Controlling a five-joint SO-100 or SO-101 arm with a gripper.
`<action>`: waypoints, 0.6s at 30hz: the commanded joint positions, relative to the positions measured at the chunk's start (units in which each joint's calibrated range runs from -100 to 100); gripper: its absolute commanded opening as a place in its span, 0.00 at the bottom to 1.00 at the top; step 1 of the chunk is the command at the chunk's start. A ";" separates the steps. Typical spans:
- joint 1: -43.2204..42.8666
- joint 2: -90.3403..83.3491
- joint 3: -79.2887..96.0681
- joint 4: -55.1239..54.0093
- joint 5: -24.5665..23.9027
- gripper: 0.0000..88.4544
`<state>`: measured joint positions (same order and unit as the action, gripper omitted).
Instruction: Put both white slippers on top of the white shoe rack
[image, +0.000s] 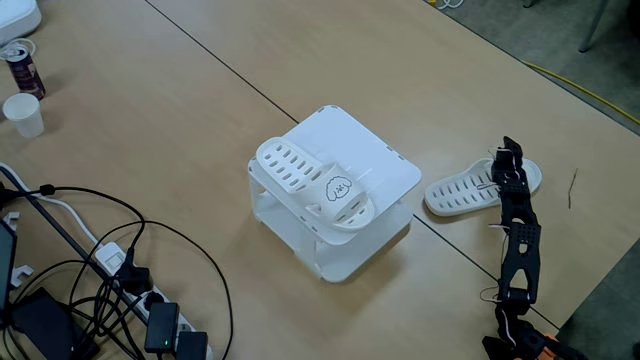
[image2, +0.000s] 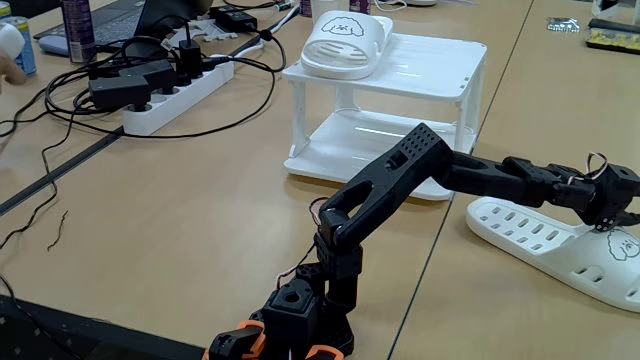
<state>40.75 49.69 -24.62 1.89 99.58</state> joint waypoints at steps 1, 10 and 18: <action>0.29 -2.36 3.73 6.31 0.42 0.15; 0.37 -16.50 23.22 16.83 0.42 0.15; -0.21 -35.01 50.37 16.92 0.42 0.15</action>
<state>41.35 20.99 12.22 16.14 99.58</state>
